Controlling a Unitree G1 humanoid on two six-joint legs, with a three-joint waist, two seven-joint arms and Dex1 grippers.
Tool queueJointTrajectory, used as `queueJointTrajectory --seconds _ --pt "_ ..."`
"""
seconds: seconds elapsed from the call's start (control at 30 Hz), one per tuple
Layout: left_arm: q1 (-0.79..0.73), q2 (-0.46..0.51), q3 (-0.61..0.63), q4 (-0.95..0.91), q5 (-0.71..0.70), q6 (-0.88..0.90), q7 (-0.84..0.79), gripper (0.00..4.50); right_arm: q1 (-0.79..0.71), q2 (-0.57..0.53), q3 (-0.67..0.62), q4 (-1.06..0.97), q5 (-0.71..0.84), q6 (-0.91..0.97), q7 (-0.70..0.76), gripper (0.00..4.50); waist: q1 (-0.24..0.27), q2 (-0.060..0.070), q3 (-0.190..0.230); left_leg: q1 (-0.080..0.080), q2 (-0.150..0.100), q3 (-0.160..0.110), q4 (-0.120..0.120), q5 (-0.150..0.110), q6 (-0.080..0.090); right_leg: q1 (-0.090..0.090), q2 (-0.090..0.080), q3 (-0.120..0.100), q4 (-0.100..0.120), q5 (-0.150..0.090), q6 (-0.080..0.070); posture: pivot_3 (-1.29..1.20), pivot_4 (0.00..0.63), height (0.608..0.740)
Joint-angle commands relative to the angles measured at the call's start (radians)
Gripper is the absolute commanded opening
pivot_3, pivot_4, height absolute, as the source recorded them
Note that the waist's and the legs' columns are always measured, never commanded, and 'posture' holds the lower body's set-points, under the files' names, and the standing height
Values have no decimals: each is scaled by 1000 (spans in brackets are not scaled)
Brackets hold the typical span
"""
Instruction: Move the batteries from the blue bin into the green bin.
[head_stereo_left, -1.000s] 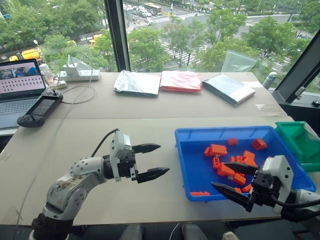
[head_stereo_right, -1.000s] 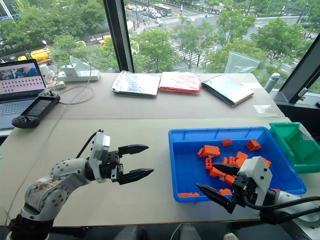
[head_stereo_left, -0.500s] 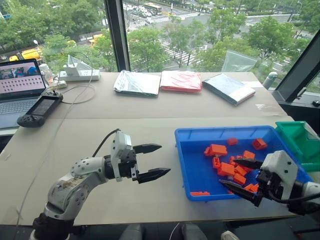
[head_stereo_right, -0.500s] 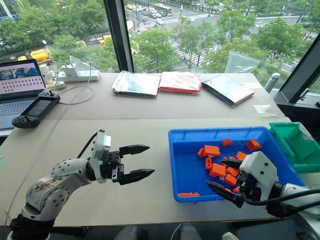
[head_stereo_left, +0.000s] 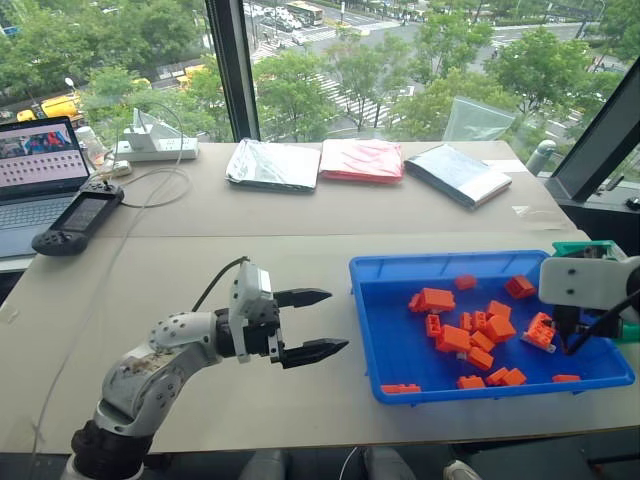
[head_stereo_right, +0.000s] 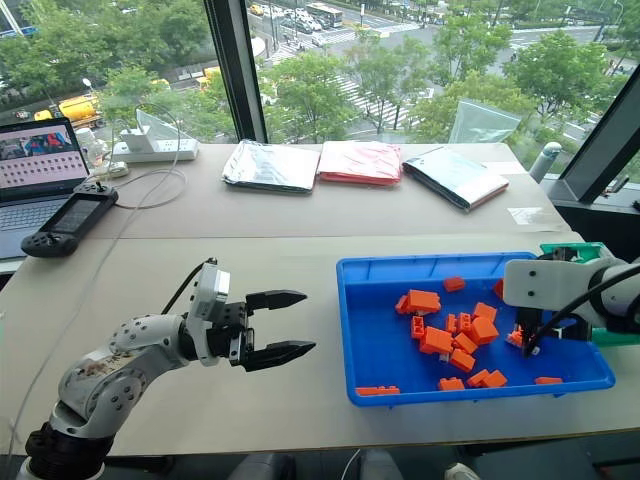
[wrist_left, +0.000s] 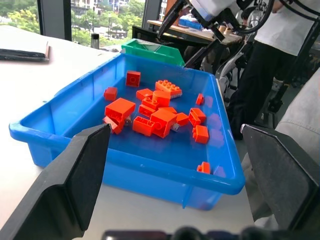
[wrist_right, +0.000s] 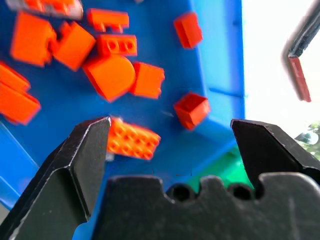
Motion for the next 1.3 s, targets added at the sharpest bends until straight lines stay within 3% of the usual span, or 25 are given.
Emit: queueJointTrajectory --seconds 0.03,0.13,0.27,0.67,0.9,1.0,1.23,1.3 --pt "-14 -11 -11 -39 -19 -3 1 4500 -167 23 201 140 -159 -214 127 4484 -1 0 0 -1 0 0 0 0 0 0 0 0 -1 0 0 0 150 740" --pt "-19 -22 -19 -40 -13 -15 3 4500 -323 89 342 287 -327 -394 190 4484 -5 1 0 -3 -1 -2 1 -1 0 -1 -1 0 -1 0 1 0 150 740" --pt "-10 -58 -26 -35 22 -78 8 4500 -439 158 428 401 -437 -537 236 4484 -10 3 1 -4 -2 -3 1 -1 0 -2 -2 0 -1 1 2 0 150 740" --pt "-26 -111 -47 -12 39 -116 1 4500 -595 290 526 578 -613 -837 225 4484 -13 7 0 -2 -2 -3 1 -1 0 -3 -1 2 2 1 1 0 150 740" --pt "-31 -111 -56 -22 43 -108 9 4500 -615 334 539 621 -652 -891 236 4484 -13 7 0 0 -2 -4 1 -1 0 -1 -1 2 2 1 1 0 150 740" --pt "-33 -109 -55 -24 44 -107 13 4500 -621 341 541 650 -676 -909 223 3811 -12 7 0 2 -2 -4 1 -1 0 1 -1 2 2 1 1 0 150 740" --pt "-33 -111 -56 -32 43 -102 29 4500 -644 363 536 697 -709 -925 195 1411 -13 7 0 3 -2 -4 1 -1 0 2 -1 2 3 1 1 0 150 740" --pt "-35 -112 -58 -32 43 -102 33 4500 -642 364 527 698 -704 -920 194 1359 -13 7 0 3 -2 -4 1 -1 0 2 -1 3 3 1 1 0 150 740"
